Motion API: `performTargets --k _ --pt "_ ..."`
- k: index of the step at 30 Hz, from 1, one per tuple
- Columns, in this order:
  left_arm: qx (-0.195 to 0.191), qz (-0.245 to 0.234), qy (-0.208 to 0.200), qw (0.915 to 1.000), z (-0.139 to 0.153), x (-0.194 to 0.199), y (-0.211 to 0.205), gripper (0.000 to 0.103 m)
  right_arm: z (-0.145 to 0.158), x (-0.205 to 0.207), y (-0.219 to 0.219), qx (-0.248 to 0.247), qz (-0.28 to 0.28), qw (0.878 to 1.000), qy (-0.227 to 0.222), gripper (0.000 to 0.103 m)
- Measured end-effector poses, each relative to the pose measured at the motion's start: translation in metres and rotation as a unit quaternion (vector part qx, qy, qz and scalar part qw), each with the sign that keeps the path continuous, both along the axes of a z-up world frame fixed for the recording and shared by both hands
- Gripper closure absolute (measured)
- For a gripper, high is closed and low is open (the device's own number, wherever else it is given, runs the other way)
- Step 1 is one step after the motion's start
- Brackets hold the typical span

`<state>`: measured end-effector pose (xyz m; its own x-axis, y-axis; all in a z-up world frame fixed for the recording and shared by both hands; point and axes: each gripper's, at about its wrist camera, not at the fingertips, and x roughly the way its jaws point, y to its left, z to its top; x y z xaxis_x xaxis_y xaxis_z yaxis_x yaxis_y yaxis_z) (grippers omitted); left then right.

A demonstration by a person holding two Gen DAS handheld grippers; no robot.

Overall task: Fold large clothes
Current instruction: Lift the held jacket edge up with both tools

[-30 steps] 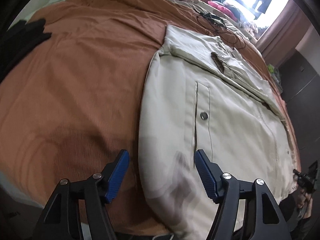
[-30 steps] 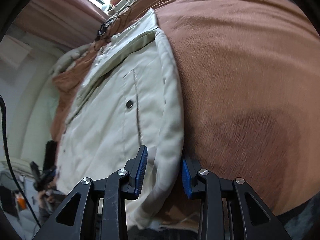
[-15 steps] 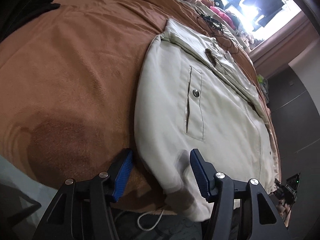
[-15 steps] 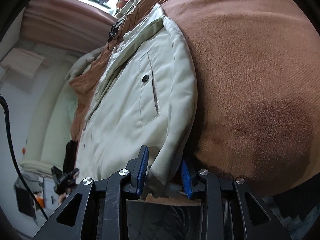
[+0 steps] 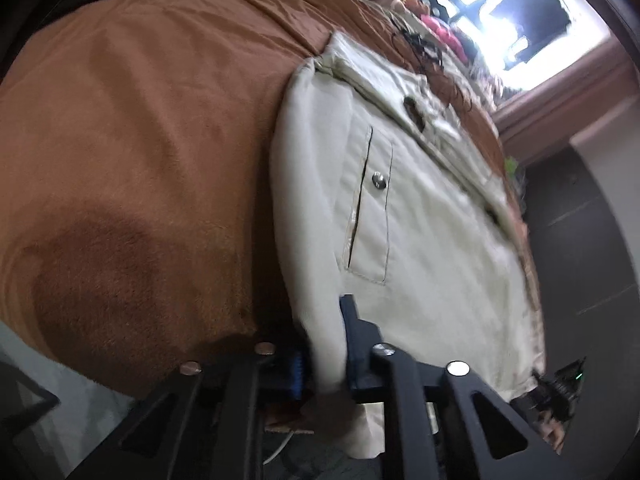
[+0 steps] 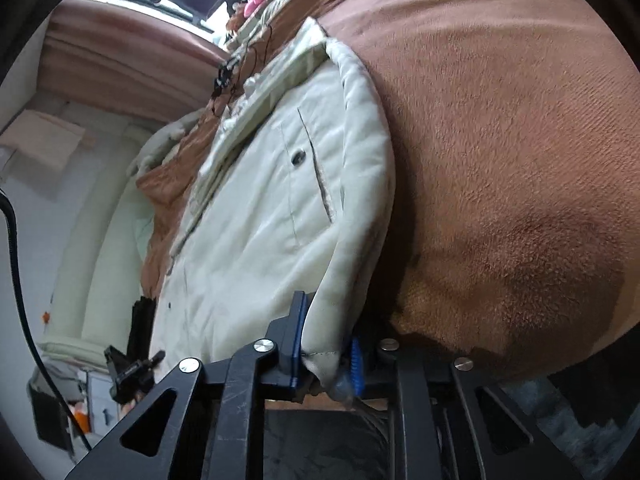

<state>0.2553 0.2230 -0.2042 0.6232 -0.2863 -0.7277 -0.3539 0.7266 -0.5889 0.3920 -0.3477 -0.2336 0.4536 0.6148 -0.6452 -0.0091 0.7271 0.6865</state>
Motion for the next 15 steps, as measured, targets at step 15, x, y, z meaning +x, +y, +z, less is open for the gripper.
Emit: performTargets --k 15 --pt "0.014 0.019 -0.124 0.9921 0.114 -0.057 0.007 0.098 0.128 -0.045 0.0 0.048 0.012 0.988 -0.149 0.089"
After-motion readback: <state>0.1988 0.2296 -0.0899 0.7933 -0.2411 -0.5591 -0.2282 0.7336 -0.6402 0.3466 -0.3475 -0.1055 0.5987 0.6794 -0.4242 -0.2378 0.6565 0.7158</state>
